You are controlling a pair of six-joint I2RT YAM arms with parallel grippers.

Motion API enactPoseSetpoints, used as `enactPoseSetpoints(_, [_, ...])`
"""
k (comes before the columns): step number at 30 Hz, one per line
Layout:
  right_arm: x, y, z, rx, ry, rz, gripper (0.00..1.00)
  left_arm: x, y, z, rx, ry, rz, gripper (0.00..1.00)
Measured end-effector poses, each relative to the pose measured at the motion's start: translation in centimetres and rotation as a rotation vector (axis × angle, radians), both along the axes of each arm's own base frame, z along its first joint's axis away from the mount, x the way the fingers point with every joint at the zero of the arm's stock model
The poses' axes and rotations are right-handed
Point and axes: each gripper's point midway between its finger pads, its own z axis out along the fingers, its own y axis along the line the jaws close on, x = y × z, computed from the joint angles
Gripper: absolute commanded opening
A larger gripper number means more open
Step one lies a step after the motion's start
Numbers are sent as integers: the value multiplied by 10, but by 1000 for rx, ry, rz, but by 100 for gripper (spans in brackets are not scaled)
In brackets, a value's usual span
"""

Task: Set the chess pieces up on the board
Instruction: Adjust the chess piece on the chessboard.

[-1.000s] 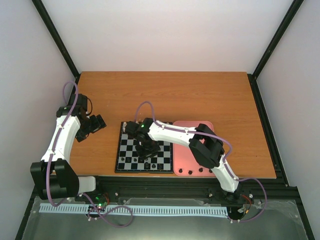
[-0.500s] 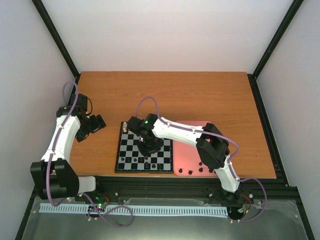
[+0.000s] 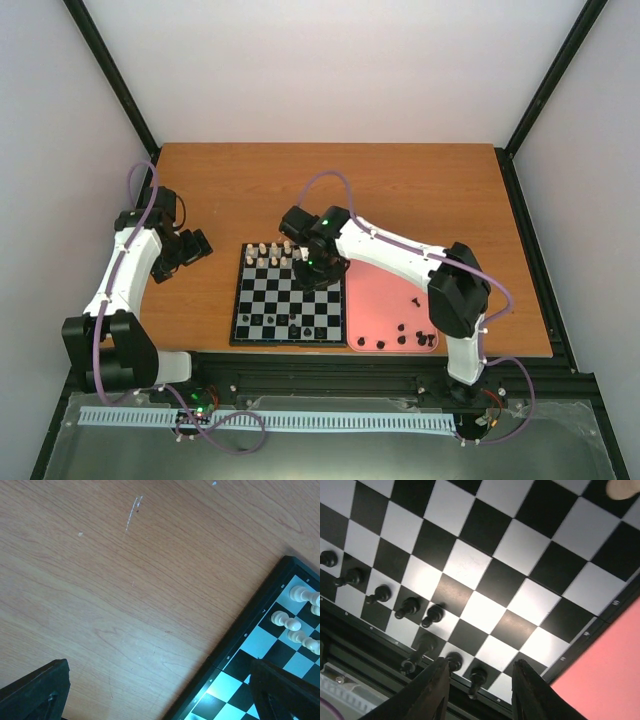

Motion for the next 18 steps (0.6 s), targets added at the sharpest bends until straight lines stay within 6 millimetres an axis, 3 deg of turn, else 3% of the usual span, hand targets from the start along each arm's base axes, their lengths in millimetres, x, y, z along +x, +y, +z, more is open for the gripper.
enactPoseSetpoints(7, [-7, 22, -18, 52, 66, 80, 16, 2, 4, 0, 19, 9, 1, 100])
enactPoseSetpoints(18, [-16, 41, -51, 91, 165, 148, 12, 9, 5, 9, 28, -16, -2, 100])
